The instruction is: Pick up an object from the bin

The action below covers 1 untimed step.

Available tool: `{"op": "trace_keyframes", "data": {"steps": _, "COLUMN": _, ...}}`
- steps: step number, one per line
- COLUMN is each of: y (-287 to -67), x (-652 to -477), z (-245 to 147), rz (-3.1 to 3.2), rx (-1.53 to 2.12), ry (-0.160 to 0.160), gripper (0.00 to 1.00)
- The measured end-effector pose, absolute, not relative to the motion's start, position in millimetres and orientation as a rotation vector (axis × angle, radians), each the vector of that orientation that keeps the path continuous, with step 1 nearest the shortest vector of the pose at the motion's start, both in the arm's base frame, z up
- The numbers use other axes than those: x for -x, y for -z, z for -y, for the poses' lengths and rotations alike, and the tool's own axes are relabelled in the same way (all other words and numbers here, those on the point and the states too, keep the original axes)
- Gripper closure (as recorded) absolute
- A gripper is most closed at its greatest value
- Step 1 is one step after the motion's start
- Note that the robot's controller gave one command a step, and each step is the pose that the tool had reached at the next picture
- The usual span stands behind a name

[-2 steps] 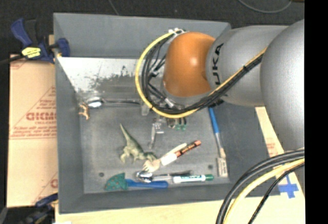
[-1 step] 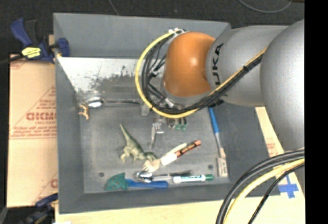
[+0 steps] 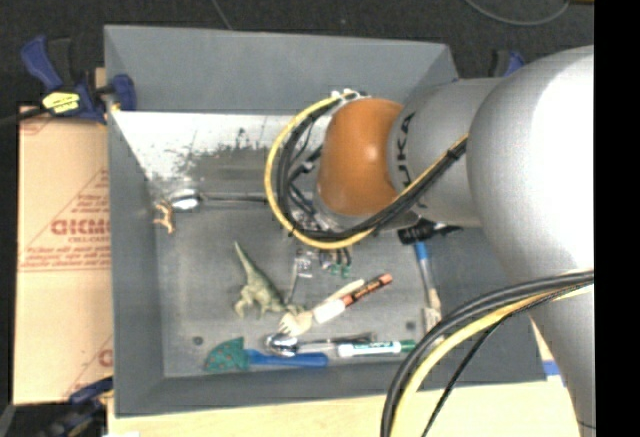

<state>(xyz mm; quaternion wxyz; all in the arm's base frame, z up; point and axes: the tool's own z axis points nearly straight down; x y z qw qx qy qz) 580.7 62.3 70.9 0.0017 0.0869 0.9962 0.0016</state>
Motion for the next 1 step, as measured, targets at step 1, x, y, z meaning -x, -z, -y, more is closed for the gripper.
{"op": "trace_keyframes", "data": {"steps": 1, "y": -93.7, "x": -489.1, "z": -94.2, "rz": -3.126, "rx": 0.243, "ry": -0.006, "gripper": 1.00}}
